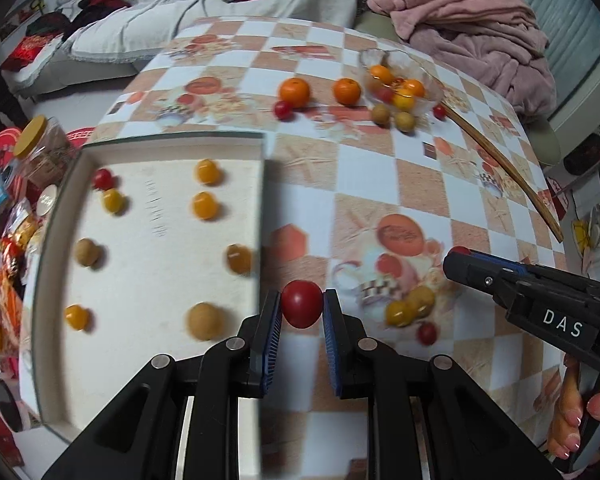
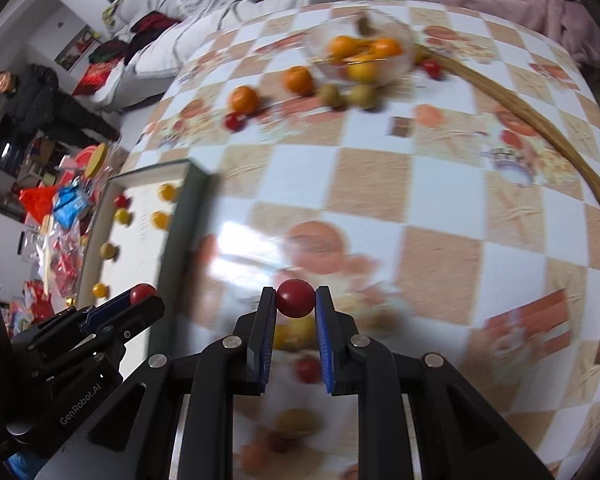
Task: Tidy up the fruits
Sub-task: 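Carry both red tomatoes into the white tray and open both tools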
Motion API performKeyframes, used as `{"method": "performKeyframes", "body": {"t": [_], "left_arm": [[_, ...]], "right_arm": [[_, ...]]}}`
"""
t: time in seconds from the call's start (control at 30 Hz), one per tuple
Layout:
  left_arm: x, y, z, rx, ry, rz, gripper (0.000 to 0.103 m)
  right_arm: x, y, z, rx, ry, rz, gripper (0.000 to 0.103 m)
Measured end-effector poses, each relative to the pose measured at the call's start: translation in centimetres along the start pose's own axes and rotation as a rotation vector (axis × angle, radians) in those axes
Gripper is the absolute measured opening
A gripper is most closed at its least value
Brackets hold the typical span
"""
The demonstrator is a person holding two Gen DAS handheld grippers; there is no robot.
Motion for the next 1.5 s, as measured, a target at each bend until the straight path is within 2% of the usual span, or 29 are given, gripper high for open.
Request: {"method": "performKeyframes", "body": {"t": [0.4,0.63,0.93,1.37,1.4,1.5], "left_arm": [[-12.0,2.2,3.7,-0.015,0.096,-0.076,0.022],[-16.6,1.2,6.0,-0.054,0.146,-0.113,0.022],[-18.0,-0.2,6.6,-0.076,0.155,-0.116,0.022],[-17.5,-1.2,6.7,-0.087,0.067,-0.160,0.023],[-17.5,-1.2,6.7,-0.087,0.064,-0.161,0.023],[-17.8,-1.2,6.7,-0.092,0.052,-0.186,0.030]], "right_arm": [[-12.9,-3.7,1.2,-0.043,0.123,-0.056,0.021],[-17.5,-6.5,2.0,-0.084,0.189,-0.055,0.021],[-18.8,-8.8,1.1,-0.094,0.246,0.006,0.022],[-18.3,-11.8,0.9,-0.112,0.316,0.101,0.023],[-18.4,-11.9,0.9,-0.113,0.325,0.104,0.024],[-18.8,-11.9,1.0,-0.121,0.328,0.073,0.039]]}}
Point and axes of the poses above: each gripper's, at about its wrist camera, not at the fingertips, and y roughly against the way its jaws point, x to its right, z to its underside, the point moved 10 cm from there along -y, roughly the way its jaws point
